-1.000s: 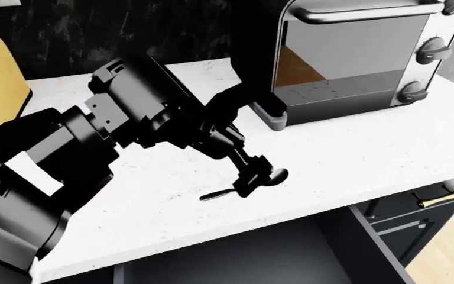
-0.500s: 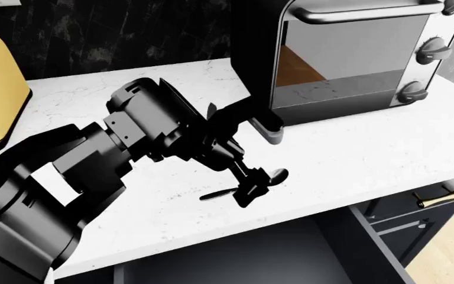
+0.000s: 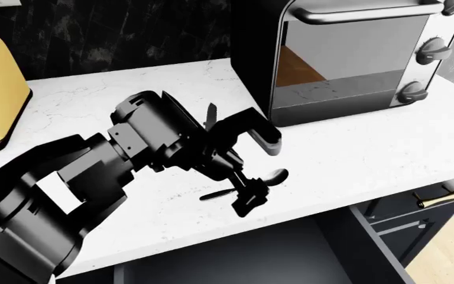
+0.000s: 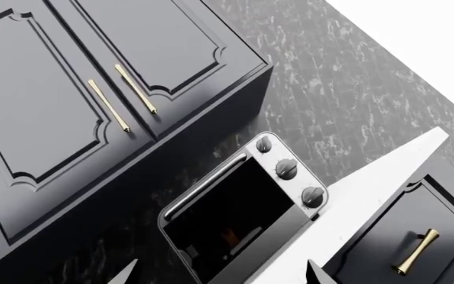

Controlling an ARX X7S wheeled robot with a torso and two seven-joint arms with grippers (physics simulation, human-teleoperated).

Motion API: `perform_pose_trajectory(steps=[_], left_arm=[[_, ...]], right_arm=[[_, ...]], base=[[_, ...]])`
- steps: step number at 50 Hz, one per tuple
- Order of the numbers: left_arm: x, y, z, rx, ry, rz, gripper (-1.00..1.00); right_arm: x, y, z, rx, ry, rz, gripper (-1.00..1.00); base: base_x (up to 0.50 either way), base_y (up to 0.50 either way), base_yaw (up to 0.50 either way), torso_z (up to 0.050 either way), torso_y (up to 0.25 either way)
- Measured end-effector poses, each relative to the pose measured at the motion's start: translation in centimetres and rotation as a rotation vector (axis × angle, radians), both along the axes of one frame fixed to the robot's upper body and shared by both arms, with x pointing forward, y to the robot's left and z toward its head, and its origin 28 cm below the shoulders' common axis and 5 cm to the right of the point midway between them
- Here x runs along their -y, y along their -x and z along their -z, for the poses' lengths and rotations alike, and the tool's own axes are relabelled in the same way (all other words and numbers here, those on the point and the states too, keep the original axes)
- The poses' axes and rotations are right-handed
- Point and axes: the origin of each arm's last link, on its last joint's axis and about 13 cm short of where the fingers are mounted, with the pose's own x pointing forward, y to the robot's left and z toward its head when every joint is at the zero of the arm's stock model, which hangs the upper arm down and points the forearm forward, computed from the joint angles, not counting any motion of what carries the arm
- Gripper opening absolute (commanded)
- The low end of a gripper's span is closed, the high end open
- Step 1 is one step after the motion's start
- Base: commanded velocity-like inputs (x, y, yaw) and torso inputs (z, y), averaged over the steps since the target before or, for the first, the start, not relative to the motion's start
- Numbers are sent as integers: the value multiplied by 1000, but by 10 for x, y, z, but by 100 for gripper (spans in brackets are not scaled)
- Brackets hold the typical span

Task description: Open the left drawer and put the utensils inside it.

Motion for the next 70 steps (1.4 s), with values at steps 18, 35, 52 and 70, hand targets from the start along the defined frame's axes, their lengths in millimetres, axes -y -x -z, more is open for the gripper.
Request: perform_pose_trajectory(steps=[18,35,52,70], left_arm=[[-4,-6,3,34,-10,-62,-100],[-2,-3,2,32,-13,-50,-100],[-3,1,0,18,-21,-26,-100],[-1,55,-71,76,2,45,-100]], right_arm=[[0,1,1,4,-5,-1,100],[0,2,1,11,-10,-3,100],[0,2,2,14,-13,-5,100],[0,2,2,15,-11,-4,100]], base=[[0,0,0,0,0],[0,0,0,0,0],[0,0,0,0,0],[0,0,0,0,0]])
